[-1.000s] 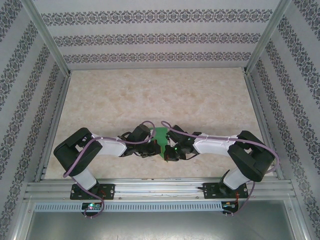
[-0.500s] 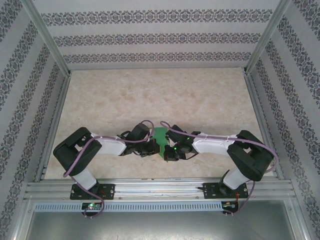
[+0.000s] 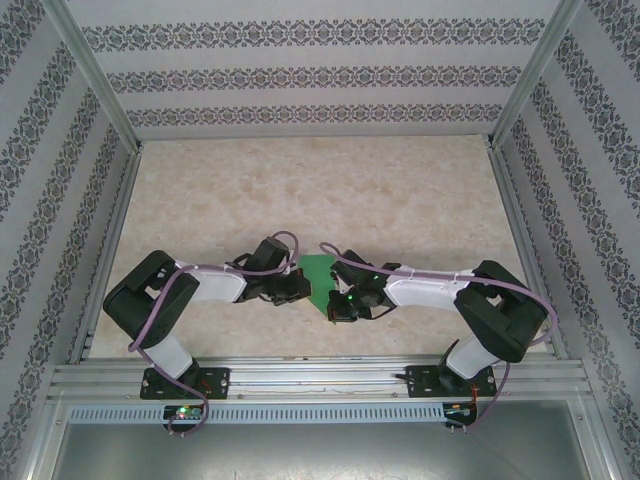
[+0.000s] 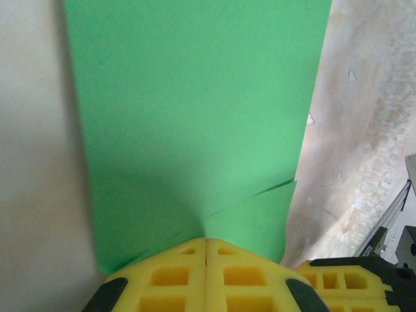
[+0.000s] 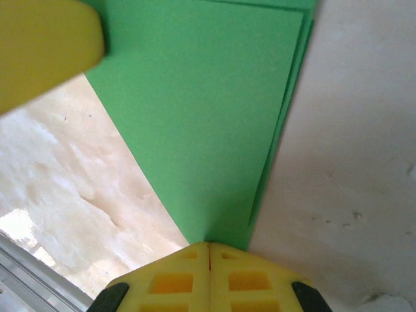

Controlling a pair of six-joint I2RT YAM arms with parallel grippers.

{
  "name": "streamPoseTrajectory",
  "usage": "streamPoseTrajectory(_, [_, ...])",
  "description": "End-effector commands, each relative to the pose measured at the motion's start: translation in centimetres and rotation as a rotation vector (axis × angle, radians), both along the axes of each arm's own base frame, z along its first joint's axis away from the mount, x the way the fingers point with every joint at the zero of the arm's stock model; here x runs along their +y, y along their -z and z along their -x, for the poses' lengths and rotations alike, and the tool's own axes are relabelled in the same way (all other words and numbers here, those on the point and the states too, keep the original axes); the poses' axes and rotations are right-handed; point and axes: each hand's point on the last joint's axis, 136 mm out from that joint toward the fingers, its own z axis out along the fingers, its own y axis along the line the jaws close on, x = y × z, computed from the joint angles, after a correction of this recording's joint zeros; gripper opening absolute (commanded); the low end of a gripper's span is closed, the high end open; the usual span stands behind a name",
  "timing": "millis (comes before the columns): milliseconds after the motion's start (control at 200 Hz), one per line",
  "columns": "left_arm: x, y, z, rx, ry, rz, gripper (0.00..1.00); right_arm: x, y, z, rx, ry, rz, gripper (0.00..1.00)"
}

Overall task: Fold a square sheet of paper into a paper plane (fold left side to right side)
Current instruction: Third fold the triangle at the center of the table.

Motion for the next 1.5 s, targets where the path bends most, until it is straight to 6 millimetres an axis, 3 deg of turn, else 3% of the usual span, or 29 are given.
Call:
streamPoseTrajectory(0, [3.6,2.2,-1.1,0.005,-0.071,-0.141,0.0,-7.0,4.7,3.0,0.076,0.029,0.317,0.0])
streamPoseTrajectory(495, [5.7,1.6,-3.3,-0.009,-0.099,-0.151,0.0,-7.0,4.9,3.1,0.075,0.028,0.32,0.0])
streamPoseTrajectory(635, [5.7,0.1,-4.0,-0.048,-0.093,-0.135,0.0,-7.0,4.8,3.1,0.075,0.028,0.32,0.0])
streamPoseTrajectory(809, [5.7,-3.2,-4.1,-0.13,-0.073,-0.112,0.0,-7.0,4.7,3.0,0.065,0.033,0.321,0.0])
streamPoseTrajectory(1074, [1.9,-6.2,-0.5,-0.168,0.027,0.077,0.0,-6.9,4.6,2.7,0.053,0.041,0.319,0.0])
streamPoseTrajectory(1234, [-0.1,-5.1,0.5,-0.136,0.07,0.085,0.0,-6.9,4.6,2.8,0.054,0.042,0.322,0.0])
streamPoseTrajectory(1494, [-2.6,-2.7,0.4,-0.09,0.122,0.054,0.0,-6.9,4.6,2.8,0.053,0.039,0.32,0.0])
